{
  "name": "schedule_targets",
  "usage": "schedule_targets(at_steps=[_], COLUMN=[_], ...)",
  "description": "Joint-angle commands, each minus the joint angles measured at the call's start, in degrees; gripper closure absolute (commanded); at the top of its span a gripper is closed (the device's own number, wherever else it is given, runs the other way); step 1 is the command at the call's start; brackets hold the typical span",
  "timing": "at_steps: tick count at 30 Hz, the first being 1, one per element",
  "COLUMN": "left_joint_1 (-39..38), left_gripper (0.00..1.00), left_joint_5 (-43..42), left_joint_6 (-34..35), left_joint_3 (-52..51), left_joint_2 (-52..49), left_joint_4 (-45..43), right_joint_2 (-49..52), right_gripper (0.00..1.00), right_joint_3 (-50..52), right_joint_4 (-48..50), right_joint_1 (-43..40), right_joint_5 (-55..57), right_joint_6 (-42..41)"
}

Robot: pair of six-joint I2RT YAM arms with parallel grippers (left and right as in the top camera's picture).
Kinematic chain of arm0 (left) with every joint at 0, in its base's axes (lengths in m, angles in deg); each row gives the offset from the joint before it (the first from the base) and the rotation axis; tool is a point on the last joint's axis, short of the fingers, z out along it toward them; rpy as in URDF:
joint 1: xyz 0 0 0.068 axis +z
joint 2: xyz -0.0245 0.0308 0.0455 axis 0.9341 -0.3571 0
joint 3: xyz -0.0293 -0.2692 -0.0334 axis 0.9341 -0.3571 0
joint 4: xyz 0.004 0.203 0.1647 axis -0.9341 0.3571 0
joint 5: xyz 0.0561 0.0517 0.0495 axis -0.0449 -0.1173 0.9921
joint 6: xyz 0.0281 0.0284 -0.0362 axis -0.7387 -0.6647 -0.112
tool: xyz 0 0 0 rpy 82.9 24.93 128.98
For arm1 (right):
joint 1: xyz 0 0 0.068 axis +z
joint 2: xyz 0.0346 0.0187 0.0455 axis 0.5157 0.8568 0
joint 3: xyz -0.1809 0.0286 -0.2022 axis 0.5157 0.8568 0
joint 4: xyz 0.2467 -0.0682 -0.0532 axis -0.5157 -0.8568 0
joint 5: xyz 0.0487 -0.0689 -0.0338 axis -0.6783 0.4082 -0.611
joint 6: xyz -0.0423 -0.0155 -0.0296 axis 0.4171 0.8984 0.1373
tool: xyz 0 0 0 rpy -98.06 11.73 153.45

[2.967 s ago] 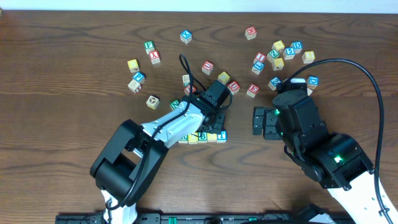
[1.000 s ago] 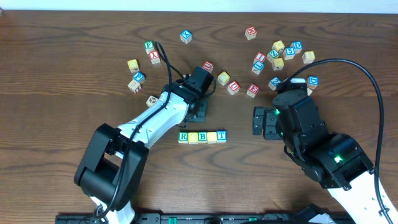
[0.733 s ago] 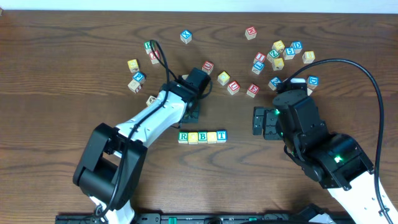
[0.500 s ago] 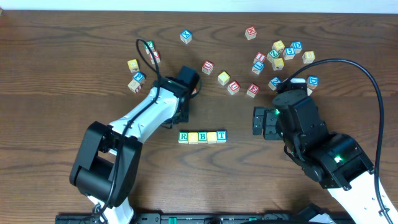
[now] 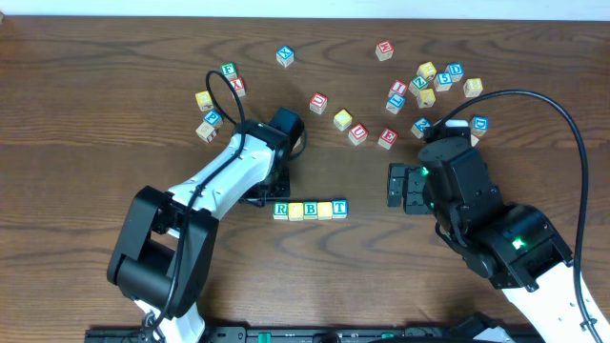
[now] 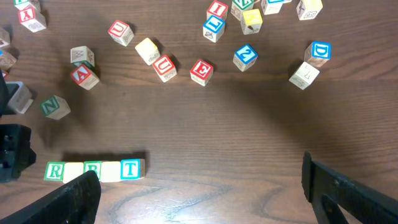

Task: Spell out ROBOT

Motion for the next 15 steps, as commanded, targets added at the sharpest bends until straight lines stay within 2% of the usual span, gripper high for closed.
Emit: schedule_targets(at_steps=[1,15], left_joint_1=[0.0,0.0], left_gripper=[0.93,0.93], left_joint_5=[-2.5,-6.9], left_joint_6=[1.0,0.6], left_joint_3=[0.8,0.8], left_joint_2=[0.8,0.8], left_joint_4=[1.0,3.1], right_joint_2=[-0.2,-0.2], right_gripper=[0.01,0.01], right_joint_3=[0.2,0.2], right_joint_4=[-0.1,-0.1], right_joint_1=[-0.2,-0.2], right_joint_5=[0.2,0.2], right_joint_6=[0.4,0.4])
